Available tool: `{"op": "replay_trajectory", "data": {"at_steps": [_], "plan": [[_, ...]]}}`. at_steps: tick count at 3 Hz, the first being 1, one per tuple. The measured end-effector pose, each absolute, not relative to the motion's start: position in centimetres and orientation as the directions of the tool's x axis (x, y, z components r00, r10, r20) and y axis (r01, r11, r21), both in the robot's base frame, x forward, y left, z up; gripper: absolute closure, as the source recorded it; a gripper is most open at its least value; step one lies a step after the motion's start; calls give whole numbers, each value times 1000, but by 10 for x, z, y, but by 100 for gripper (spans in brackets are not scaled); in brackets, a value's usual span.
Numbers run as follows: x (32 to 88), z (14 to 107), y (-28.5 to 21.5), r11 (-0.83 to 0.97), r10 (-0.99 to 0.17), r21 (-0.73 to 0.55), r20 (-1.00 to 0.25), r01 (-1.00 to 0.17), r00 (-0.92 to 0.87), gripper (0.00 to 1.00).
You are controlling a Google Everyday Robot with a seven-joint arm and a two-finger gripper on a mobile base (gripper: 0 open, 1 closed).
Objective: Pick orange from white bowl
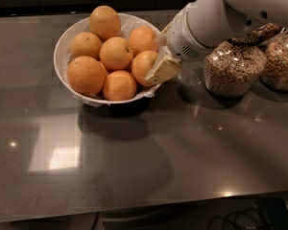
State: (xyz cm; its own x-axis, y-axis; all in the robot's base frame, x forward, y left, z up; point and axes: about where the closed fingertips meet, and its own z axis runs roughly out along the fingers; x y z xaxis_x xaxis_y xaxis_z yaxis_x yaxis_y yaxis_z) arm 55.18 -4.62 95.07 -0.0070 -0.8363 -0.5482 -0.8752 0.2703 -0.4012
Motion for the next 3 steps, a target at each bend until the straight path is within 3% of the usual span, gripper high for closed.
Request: {"op": "replay_trajectory", "data": {"at_steps": [3], "plan": [[550, 935, -17, 204, -843, -378, -537, -903, 35, 30]]}}
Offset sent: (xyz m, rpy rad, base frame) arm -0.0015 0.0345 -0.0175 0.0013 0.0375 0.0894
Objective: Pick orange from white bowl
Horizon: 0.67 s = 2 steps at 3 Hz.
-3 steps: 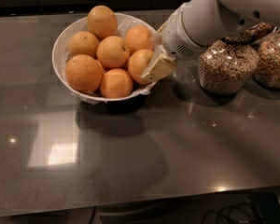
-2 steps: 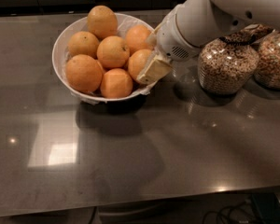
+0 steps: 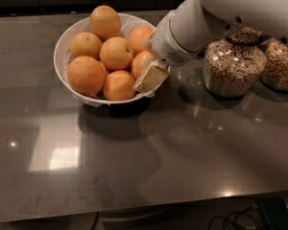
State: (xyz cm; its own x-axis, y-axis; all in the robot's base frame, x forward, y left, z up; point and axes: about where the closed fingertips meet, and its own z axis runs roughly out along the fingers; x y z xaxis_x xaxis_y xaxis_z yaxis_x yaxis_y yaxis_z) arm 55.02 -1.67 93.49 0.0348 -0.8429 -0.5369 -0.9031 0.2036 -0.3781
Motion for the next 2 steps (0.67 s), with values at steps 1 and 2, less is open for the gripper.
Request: {"op": "replay_trajectory", "data": {"at_steps": [1, 2], "plan": [[554, 929, -16, 203, -852, -379, -524, -903, 28, 32], [559, 925, -19, 213, -860, -392, -510, -895, 19, 33]]}}
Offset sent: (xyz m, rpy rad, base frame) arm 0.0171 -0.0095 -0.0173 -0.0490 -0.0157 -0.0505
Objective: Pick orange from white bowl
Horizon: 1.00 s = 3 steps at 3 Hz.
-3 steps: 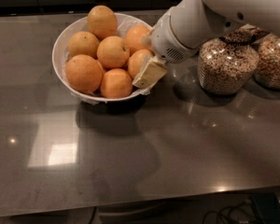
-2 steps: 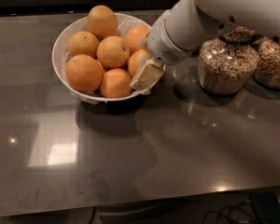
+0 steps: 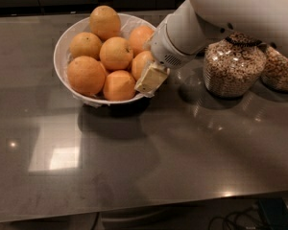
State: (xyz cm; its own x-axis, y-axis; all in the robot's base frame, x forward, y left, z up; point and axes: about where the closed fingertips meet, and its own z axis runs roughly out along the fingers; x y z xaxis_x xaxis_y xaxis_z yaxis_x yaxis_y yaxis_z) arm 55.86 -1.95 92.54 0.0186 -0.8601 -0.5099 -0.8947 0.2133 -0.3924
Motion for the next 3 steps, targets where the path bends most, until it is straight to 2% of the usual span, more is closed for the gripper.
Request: {"op": "replay_trajectory", "data": {"at_steps": [3], "plan": [[571, 914, -29, 251, -873, -419, -488, -873, -17, 33]]}}
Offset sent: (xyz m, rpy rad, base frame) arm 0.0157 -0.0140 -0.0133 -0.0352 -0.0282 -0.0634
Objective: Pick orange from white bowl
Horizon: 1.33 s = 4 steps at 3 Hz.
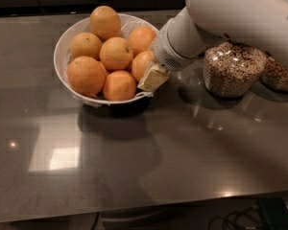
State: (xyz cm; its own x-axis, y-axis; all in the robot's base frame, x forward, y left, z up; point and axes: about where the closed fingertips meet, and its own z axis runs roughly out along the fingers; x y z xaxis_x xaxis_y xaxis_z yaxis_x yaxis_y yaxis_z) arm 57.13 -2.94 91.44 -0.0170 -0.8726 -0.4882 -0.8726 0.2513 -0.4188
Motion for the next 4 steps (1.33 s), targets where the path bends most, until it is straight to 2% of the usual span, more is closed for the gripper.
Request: {"op": "replay_trajectory", "data": {"at_steps": [1, 2, 4], "plan": [[575, 910, -29, 261, -870, -416, -492, -871, -26, 32], [576, 907, -29, 265, -869, -414, -493, -871, -30, 49], [576, 907, -29, 265, -869, -414, -493, -871, -30, 95]]}}
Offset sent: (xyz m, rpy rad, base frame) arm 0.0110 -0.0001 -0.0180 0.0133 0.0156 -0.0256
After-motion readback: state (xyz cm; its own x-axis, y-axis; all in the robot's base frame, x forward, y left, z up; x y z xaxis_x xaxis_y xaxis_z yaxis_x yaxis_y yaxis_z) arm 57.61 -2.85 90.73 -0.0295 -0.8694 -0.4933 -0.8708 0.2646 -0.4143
